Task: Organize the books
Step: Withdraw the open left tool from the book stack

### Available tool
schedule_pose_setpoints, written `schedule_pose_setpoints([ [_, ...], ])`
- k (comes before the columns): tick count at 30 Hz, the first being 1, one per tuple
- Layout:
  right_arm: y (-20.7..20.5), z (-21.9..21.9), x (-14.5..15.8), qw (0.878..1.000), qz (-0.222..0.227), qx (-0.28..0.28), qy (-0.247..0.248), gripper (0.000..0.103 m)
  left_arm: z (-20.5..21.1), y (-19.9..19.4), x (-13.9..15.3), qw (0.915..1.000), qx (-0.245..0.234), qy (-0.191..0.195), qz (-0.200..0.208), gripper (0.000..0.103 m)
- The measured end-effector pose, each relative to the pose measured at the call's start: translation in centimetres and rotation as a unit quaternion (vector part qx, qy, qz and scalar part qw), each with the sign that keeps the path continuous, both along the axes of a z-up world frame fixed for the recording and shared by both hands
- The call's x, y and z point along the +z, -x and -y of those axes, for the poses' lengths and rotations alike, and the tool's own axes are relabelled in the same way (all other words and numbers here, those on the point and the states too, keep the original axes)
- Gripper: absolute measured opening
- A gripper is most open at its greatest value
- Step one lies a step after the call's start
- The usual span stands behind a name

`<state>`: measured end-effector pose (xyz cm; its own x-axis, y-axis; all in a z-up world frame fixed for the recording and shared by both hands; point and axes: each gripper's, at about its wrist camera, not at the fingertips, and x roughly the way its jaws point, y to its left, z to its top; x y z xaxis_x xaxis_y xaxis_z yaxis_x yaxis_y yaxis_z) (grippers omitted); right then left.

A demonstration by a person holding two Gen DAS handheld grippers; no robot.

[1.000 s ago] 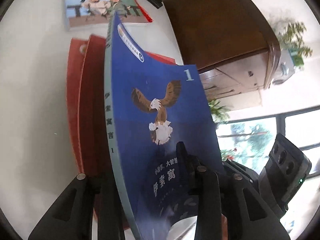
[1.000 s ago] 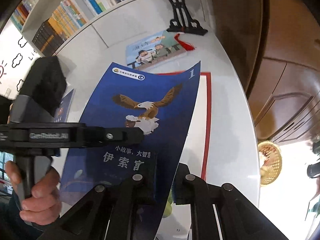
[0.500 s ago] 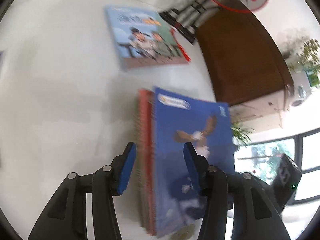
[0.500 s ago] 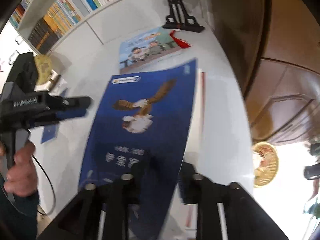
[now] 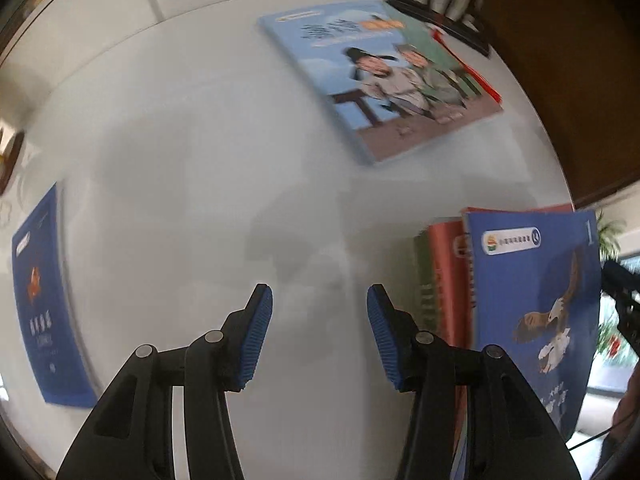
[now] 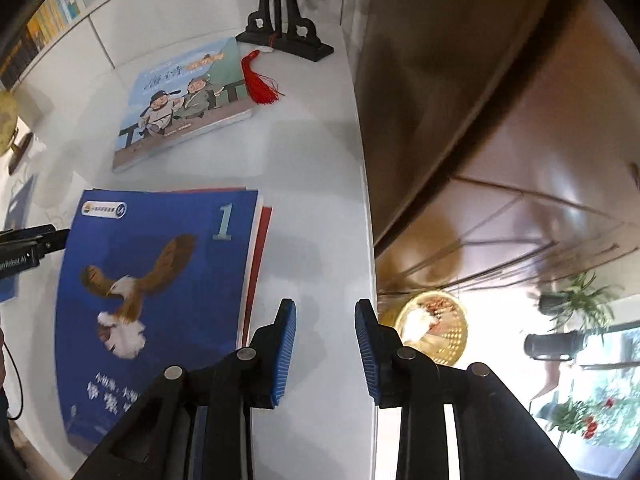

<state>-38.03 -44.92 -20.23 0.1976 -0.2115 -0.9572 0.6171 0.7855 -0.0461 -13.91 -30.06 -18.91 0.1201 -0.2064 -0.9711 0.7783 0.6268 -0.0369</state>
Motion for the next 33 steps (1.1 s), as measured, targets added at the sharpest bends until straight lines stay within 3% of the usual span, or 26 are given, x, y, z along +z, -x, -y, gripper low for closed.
schedule_pose_setpoints([
  [5, -0.5, 0.8, -0.8, 1.0, -0.011, 0.003, -0.01, 0.029, 1.1, 0.9, -0.2, 0.9995, -0.019, -0.006, 0.024, 0.046],
  [11, -2.1, 0.0, -0.6, 1.0, -0.012, 0.017, 0.001, 0.029, 1.2, 0.6, -0.5, 0.9994, -0.032, -0.003, 0.015, 0.04],
  [13, -3.0, -0.6, -0.4, 0.999, -0.024, 0.027, 0.024, 0.018, 1.6, 0.9, -0.4, 0.9993, -0.036, -0.005, 0.013, 0.032],
  [16, -3.8, -1.2, -0.6, 0.998, -0.044, 0.031, 0.034, 0.012, 1.6, 0.8, -0.2, 0.9994, -0.03, -0.003, 0.018, 0.03],
  [20, -2.2, -0.1, -0.6, 1.0, -0.023, 0.006, 0.0, 0.013, 0.2, -0.5, -0.7, 0.9992, -0.016, 0.018, -0.03, 0.037],
  [22, -1.8, 0.5, -1.0, 0.999, -0.037, -0.007, 0.012, 0.013, -0.3, -0.8, -0.8, 0.9985, -0.012, 0.022, -0.048, 0.04],
  [27, -2.4, 1.0, -1.4, 0.999, -0.027, 0.0, -0.019, 0.013, 0.2, -0.1, -0.1, 0.9997, -0.02, 0.007, 0.009, 0.041],
  [31, -3.3, 0.8, -1.6, 0.999, -0.028, 0.028, -0.016, 0.012, 0.4, -0.4, 0.2, 0.9997, -0.021, 0.004, 0.014, 0.041],
  [33, -3.7, 0.1, -1.3, 0.998, -0.014, 0.053, -0.032, 0.006, 0.7, -0.2, 0.5, 0.9993, -0.029, 0.006, 0.021, 0.033],
])
